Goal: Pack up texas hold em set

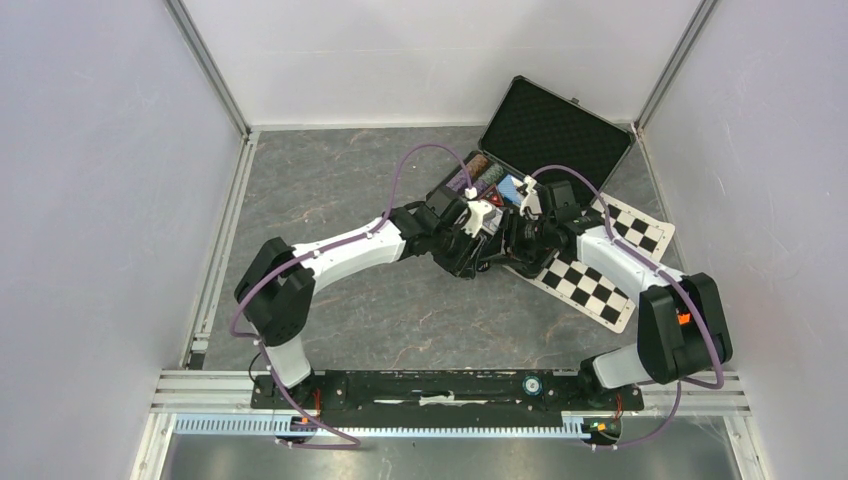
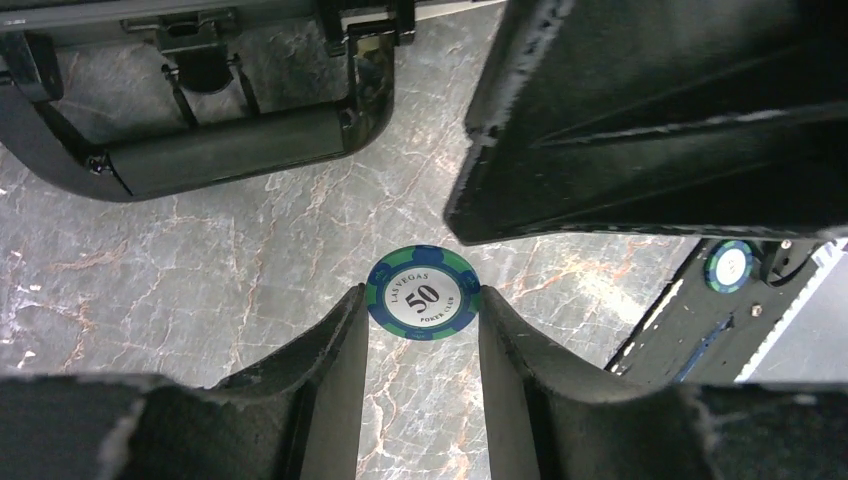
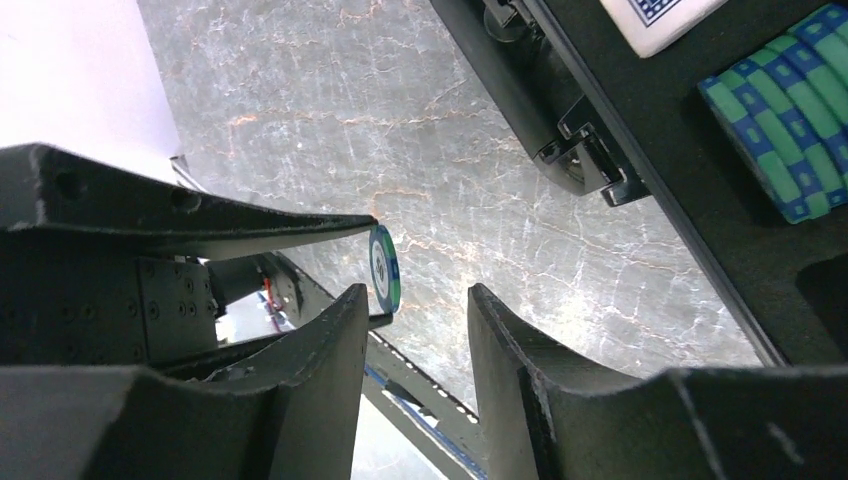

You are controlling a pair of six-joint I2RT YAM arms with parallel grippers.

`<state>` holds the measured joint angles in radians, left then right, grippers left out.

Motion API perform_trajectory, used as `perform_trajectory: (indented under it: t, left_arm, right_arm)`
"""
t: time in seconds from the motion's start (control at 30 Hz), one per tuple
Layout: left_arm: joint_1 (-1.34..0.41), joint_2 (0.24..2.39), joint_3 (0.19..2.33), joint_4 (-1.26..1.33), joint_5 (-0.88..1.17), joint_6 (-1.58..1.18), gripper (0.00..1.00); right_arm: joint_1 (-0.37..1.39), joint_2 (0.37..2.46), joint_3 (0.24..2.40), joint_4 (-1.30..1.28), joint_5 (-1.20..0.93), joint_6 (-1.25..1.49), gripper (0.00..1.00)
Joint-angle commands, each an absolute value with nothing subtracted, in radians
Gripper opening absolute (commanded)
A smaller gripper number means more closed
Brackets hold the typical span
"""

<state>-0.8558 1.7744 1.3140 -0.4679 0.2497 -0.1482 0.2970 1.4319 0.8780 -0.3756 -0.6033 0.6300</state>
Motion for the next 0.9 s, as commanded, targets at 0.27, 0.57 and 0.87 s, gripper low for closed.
perform_trajectory:
  t: [0.27, 0.57, 0.87]
  left_arm:
    - [-0.853, 1.682, 1.273, -0.333, 0.341, -0.101, 0.42]
    - [-0.853, 1.684, 1.290, -0.336, 0.330, -0.086, 0.42]
    - [-0.853, 1.674, 1.290, -0.322, 0.336, -0.084, 0.42]
  right_arm:
    - [0.290, 1.449, 0.839, -0.226, -0.793, 0.825, 0.46]
    - [0.290, 1.457, 0.815, -0.287, -0.808, 0.781, 0.46]
    - [0.290, 1.469, 0.805, -0.275, -0.810, 0.778, 0.34]
